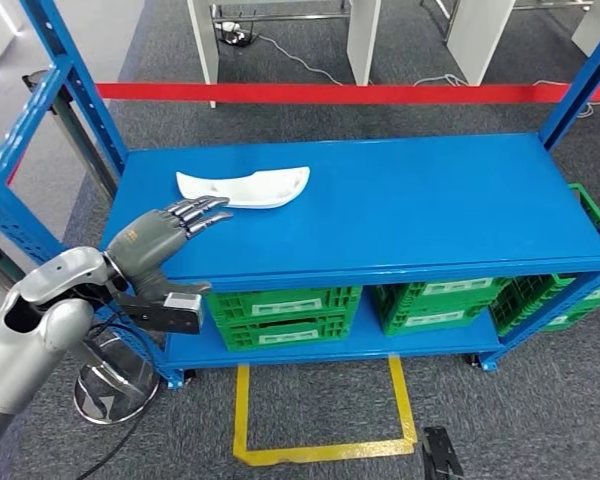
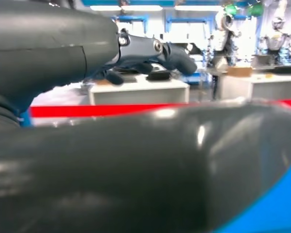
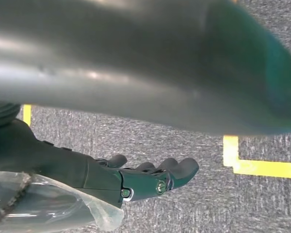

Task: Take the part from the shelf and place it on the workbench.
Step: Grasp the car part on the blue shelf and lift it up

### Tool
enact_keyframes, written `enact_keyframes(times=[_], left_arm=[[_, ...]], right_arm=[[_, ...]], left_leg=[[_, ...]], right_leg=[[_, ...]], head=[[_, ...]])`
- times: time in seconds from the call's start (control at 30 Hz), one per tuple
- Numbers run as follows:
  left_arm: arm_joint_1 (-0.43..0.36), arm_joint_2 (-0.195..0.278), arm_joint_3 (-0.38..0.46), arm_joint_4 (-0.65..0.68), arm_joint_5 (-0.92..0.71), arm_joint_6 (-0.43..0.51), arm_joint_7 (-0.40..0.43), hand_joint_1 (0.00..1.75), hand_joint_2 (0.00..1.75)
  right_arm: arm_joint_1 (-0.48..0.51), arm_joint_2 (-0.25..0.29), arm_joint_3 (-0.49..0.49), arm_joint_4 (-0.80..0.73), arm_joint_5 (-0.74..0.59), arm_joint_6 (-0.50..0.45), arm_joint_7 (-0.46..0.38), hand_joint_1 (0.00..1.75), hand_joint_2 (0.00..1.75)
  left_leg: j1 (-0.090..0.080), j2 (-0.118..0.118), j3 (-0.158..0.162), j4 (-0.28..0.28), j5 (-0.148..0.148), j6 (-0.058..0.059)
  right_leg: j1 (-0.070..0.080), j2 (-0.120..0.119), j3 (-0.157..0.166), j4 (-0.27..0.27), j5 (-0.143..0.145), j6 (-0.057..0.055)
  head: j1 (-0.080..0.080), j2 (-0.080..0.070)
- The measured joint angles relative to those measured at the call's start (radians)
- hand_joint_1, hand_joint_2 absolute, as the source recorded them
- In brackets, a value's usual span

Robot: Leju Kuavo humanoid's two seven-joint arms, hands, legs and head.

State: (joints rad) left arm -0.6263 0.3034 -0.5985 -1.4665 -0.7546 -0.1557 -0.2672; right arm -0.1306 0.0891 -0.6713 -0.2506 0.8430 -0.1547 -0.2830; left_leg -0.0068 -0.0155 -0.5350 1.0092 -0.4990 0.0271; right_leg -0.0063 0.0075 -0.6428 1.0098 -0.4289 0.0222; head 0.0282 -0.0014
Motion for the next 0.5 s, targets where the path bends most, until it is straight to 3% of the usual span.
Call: enact_keyframes(times=[0.13,0.23,0.27,0.3,0.33,0.4,0.43,0.5], left_arm=[[-0.010,-0.007,-0.020,0.004,0.001,0.013,-0.003,0.00,0.00],[-0.016,-0.012,-0.033,0.004,0.000,0.028,-0.004,0.00,0.00],[-0.015,-0.012,-0.038,0.004,0.000,0.031,-0.003,0.00,0.00],[-0.015,-0.013,-0.043,0.004,0.000,0.034,-0.003,0.00,0.00],[-0.015,-0.014,-0.047,0.004,0.000,0.036,-0.002,0.00,0.00],[-0.017,-0.015,-0.052,0.004,0.000,0.039,-0.001,0.00,0.00],[-0.019,-0.015,-0.053,0.004,0.000,0.040,-0.001,0.00,0.00],[-0.025,-0.016,-0.056,0.004,0.000,0.041,-0.001,0.00,0.00]], right_arm=[[-0.005,0.004,0.003,0.000,0.003,0.000,0.000,0.00,0.00],[-0.011,0.005,0.005,0.000,0.004,0.000,0.000,0.00,0.00],[-0.010,0.005,0.005,0.000,0.004,0.000,0.000,0.00,0.00],[-0.009,0.005,0.005,0.000,0.004,0.000,0.000,0.00,0.00],[-0.008,0.006,0.006,0.000,0.004,0.000,0.000,0.00,0.00],[-0.008,0.006,0.006,0.000,0.004,0.000,0.000,0.00,0.00],[-0.009,0.006,0.006,0.000,0.005,0.000,0.000,0.00,0.00],[-0.010,0.006,0.006,0.000,0.005,0.000,0.000,0.00,0.00]], left_leg=[[0.001,0.002,-0.010,0.040,-0.022,-0.019],[0.008,0.005,-0.097,0.208,-0.094,-0.036],[0.011,0.005,-0.130,0.261,-0.111,-0.039],[0.012,0.005,-0.152,0.285,-0.110,-0.041],[0.012,0.005,-0.156,0.273,-0.088,-0.041],[0.012,0.006,-0.118,0.154,0.002,-0.035],[0.009,0.006,-0.096,0.091,0.034,-0.030],[0.003,0.006,-0.071,0.015,0.058,-0.018]], right_leg=[[-0.004,0.000,0.028,-0.008,-0.008,-0.017],[-0.007,0.000,0.046,-0.012,-0.019,-0.028],[-0.007,0.000,0.050,-0.012,-0.023,-0.029],[-0.007,0.000,0.055,-0.012,-0.027,-0.030],[-0.006,0.001,0.059,-0.012,-0.030,-0.030],[-0.006,0.002,0.071,-0.012,-0.036,-0.027],[-0.005,0.002,0.076,-0.012,-0.039,-0.025],[-0.004,0.002,0.076,-0.011,-0.043,-0.017]], head=[[-0.001,0.000],[-0.003,0.000],[-0.003,0.000],[-0.003,0.000],[-0.003,0.000],[-0.003,0.000],[-0.002,0.000],[-0.002,0.000]])
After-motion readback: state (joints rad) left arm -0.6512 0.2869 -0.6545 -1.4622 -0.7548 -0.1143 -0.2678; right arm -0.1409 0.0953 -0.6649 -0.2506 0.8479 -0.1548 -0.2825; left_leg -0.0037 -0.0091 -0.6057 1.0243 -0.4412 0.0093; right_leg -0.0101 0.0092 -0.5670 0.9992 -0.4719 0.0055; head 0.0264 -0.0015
